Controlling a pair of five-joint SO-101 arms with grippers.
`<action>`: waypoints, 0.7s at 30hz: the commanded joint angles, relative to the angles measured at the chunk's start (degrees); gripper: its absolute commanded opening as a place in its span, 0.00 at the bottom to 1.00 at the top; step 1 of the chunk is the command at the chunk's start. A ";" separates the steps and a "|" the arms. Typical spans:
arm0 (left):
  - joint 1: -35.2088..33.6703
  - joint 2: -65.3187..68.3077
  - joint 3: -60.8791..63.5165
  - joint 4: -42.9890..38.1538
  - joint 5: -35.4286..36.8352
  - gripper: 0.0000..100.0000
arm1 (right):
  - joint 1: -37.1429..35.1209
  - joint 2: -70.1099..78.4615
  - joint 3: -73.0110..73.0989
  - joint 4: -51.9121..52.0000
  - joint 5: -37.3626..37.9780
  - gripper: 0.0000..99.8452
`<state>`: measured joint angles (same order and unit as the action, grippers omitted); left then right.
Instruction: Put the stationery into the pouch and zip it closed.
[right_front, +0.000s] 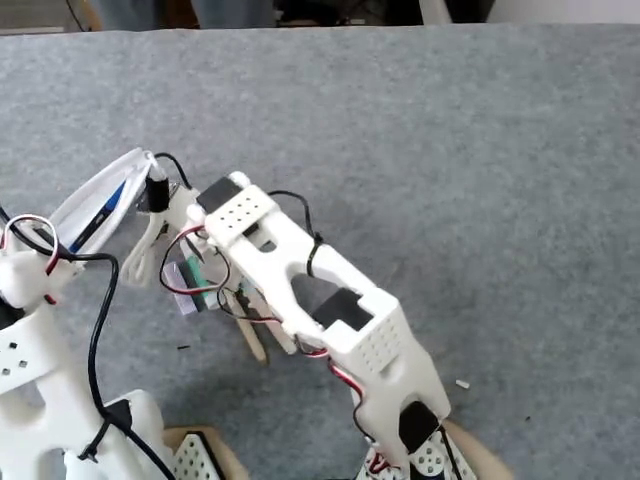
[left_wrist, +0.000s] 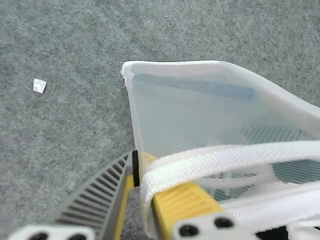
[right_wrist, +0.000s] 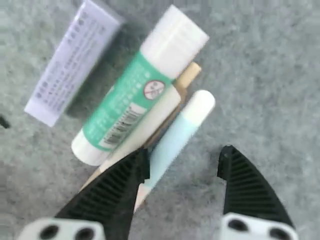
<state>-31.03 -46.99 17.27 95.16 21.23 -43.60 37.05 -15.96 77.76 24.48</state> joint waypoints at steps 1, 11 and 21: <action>-0.40 -0.44 -1.71 0.26 -0.53 0.03 | -2.29 -2.33 1.89 -2.55 0.00 0.24; -0.40 -0.44 -1.80 0.26 -0.53 0.03 | -4.13 -1.98 6.46 -5.89 0.00 0.22; -0.40 -0.35 -1.80 0.26 -0.53 0.03 | -2.81 0.66 5.76 -2.81 0.00 0.05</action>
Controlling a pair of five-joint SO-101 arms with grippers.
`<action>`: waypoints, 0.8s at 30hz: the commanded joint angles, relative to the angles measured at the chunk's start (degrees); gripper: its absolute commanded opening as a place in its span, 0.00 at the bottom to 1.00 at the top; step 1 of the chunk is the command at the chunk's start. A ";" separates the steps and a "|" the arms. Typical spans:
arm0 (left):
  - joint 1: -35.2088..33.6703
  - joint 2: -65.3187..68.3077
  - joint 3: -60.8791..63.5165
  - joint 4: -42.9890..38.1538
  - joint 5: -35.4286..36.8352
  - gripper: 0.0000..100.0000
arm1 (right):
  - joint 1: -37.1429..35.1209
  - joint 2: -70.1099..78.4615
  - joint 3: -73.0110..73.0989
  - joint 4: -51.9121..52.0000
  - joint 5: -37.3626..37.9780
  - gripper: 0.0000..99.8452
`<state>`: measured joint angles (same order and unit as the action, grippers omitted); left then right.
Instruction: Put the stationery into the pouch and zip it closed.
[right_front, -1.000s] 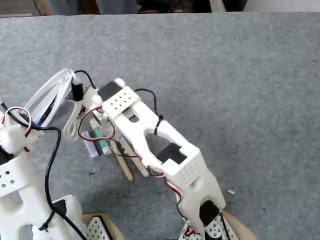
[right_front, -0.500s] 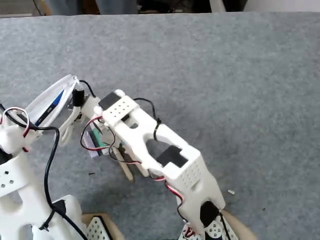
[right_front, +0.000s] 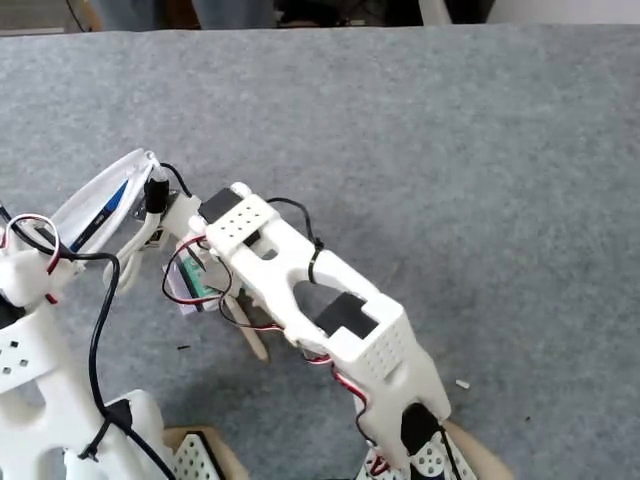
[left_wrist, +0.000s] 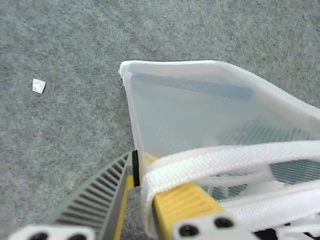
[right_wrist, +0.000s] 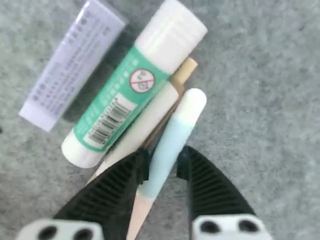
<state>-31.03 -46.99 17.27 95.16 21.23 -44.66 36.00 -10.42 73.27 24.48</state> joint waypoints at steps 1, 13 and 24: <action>-0.40 -0.35 -1.80 0.26 -0.53 0.03 | -1.76 1.71 -0.31 2.90 0.09 0.03; -0.22 -0.26 -2.15 0.26 -0.53 0.03 | 8.44 -2.51 -7.78 14.15 0.79 0.01; 0.04 -0.26 -2.59 0.26 -0.53 0.03 | 11.08 -22.99 -0.48 19.34 7.65 0.01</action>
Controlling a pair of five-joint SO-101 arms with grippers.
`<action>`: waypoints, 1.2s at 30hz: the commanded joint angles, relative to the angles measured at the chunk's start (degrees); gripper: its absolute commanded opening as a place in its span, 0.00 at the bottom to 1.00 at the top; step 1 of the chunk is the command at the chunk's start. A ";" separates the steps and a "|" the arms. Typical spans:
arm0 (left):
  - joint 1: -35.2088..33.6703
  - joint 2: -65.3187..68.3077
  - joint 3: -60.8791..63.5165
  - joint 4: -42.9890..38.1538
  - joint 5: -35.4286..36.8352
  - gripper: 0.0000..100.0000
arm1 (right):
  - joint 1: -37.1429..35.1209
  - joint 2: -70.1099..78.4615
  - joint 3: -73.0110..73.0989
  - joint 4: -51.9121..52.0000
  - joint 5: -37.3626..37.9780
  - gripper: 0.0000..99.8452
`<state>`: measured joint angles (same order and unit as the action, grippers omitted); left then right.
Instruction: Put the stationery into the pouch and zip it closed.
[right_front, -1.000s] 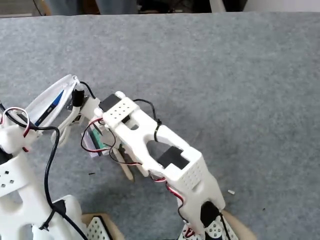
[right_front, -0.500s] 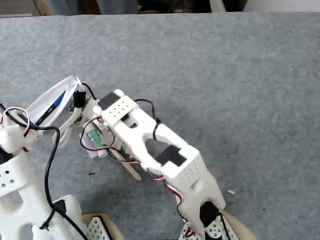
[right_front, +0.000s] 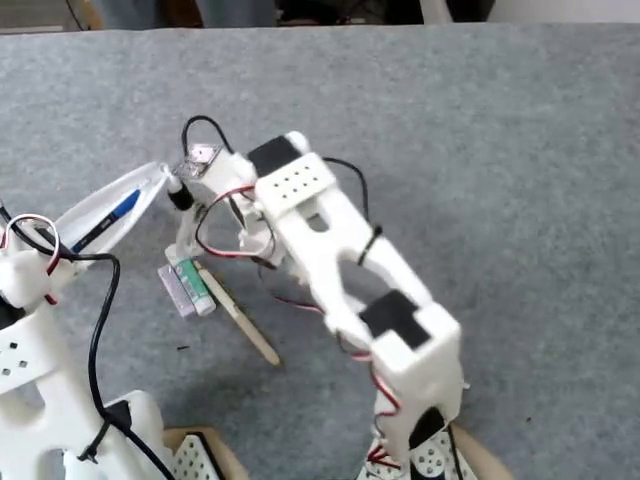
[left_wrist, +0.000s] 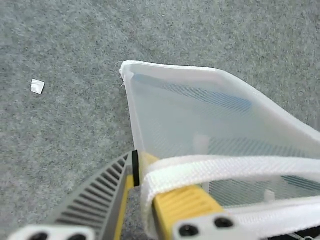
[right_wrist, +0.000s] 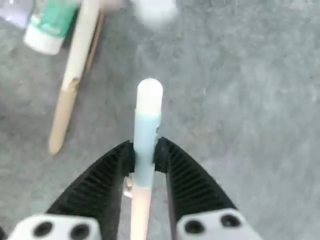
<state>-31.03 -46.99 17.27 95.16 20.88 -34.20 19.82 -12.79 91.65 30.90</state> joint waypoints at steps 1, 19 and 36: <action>0.04 -0.26 -3.21 0.70 -0.18 0.03 | 0.70 -8.40 3.30 0.97 1.23 0.01; 18.24 -0.26 -14.81 5.54 0.35 0.03 | 12.22 -41.80 7.52 -1.85 1.14 0.01; 27.65 -0.26 -7.34 5.54 -0.09 0.03 | 12.66 -59.03 7.52 -16.00 -5.98 0.01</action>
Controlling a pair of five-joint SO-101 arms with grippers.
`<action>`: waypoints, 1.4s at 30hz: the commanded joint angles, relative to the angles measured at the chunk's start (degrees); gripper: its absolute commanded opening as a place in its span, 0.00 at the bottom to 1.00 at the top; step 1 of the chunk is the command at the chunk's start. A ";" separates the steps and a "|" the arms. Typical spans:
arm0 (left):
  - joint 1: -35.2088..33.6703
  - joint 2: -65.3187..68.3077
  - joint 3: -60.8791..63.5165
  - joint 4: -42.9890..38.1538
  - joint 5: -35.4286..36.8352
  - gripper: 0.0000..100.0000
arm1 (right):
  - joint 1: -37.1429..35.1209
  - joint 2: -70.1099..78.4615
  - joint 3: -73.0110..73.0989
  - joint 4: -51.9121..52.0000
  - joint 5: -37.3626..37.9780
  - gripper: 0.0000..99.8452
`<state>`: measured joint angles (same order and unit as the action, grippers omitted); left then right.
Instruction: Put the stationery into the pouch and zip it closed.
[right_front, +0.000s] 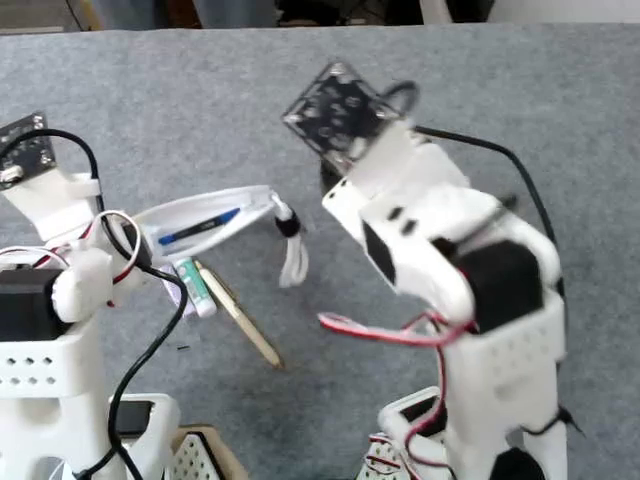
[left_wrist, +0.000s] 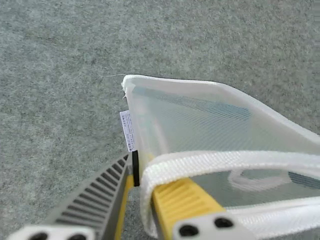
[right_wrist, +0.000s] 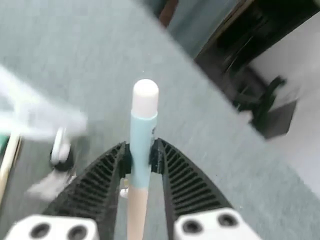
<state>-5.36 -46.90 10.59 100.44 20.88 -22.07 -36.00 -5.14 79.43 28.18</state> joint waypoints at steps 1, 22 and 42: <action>2.33 -0.35 -0.66 0.26 -0.09 0.03 | 0.26 -4.09 -0.22 -4.92 -4.31 0.01; 2.07 -0.35 1.80 -0.26 -1.93 0.03 | -23.21 -10.59 -1.01 -20.75 -25.49 0.01; 0.57 -0.35 1.80 -1.85 -1.85 0.03 | -25.93 -14.11 16.31 -25.49 -27.34 0.01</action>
<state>-4.13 -46.99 13.14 99.82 19.30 -46.86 -49.54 10.68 56.66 0.84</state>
